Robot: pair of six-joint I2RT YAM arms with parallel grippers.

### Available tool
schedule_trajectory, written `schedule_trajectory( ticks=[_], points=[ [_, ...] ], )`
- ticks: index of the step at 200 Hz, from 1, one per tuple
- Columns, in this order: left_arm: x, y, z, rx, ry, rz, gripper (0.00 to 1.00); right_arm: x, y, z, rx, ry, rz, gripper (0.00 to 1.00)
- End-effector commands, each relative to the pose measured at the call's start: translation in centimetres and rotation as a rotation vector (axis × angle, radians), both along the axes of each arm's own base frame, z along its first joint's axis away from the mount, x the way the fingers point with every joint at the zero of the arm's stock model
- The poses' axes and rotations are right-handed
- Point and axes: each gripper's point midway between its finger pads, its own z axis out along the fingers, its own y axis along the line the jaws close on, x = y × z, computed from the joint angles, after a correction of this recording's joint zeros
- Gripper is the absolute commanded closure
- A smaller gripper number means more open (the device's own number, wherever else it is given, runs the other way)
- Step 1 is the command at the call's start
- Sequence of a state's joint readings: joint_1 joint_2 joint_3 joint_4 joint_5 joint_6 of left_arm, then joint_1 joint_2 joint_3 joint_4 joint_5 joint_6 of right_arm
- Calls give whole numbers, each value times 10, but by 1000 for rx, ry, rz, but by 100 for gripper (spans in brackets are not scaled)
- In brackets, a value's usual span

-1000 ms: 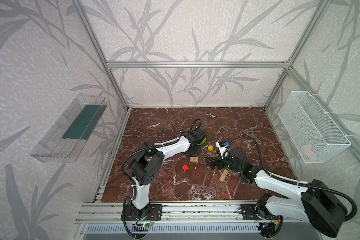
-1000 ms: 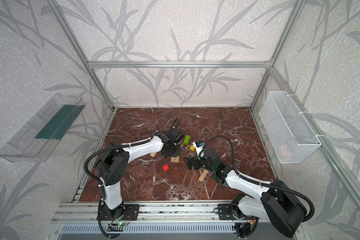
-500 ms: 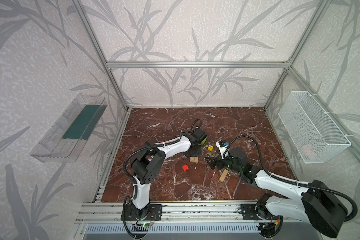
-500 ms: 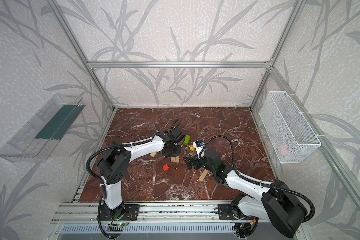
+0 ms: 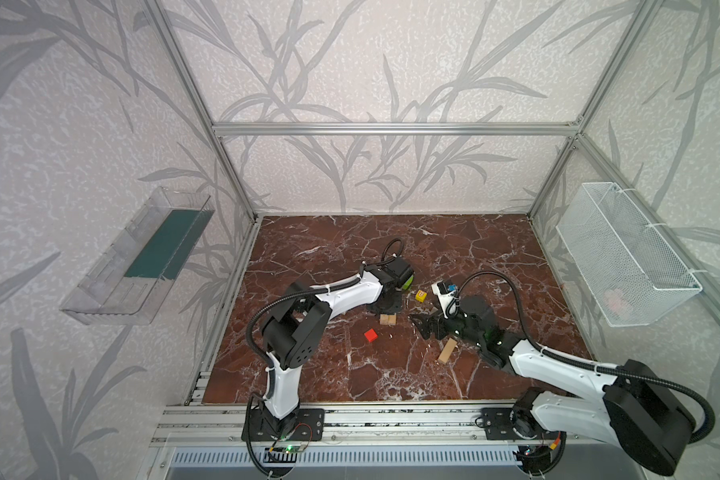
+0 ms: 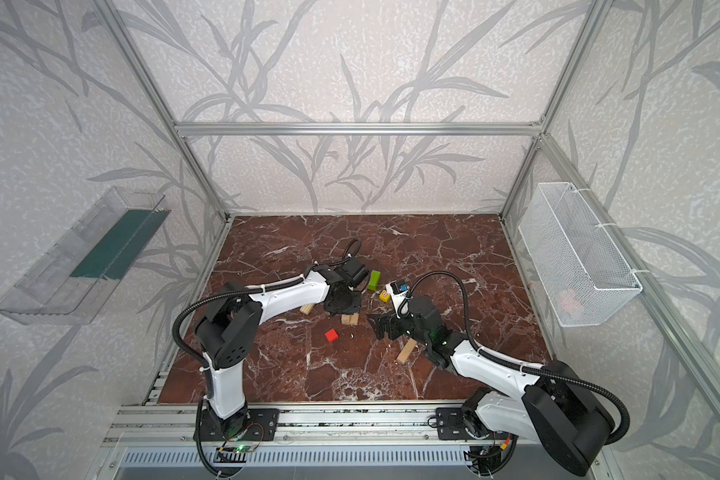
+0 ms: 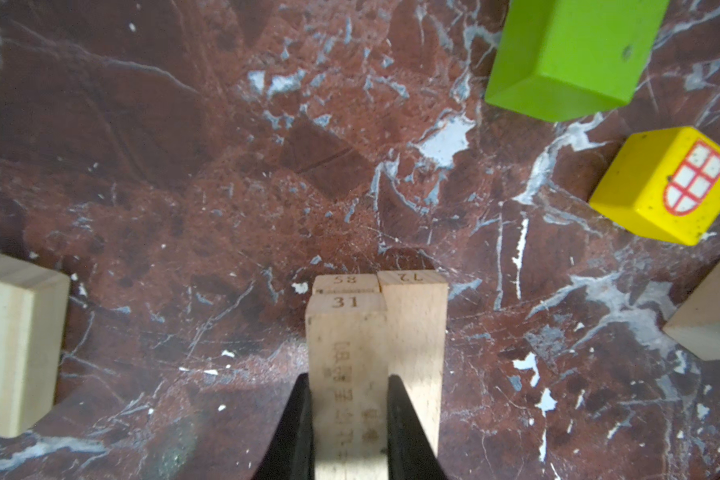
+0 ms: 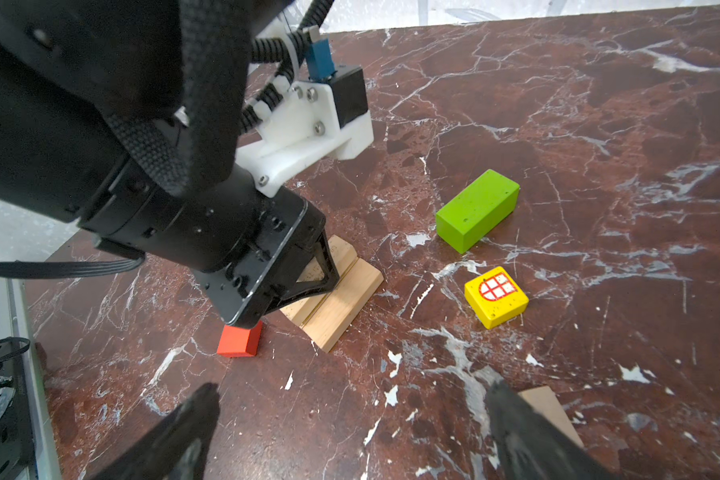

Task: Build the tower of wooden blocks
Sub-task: 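Lower the printed bar 31 flush against the standing bars with the left gripper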

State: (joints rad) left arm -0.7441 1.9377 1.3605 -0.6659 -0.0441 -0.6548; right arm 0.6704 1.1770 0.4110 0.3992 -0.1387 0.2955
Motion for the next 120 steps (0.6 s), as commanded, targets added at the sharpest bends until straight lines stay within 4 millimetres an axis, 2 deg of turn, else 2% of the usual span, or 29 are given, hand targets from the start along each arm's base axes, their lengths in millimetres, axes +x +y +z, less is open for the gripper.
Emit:
schedule_trajectory(
  ticks=[1,91,120],
  points=[
    [1,3,-3,40,4,3,100,2,-4,5,12,-20,-18,1],
    [3,3,-5,50,5,10,100,2,-3,5,13,-17,-16,1],
    [3,4,-4,51,5,13,91,2,-4,5,13,-17,-18,1]
  ],
)
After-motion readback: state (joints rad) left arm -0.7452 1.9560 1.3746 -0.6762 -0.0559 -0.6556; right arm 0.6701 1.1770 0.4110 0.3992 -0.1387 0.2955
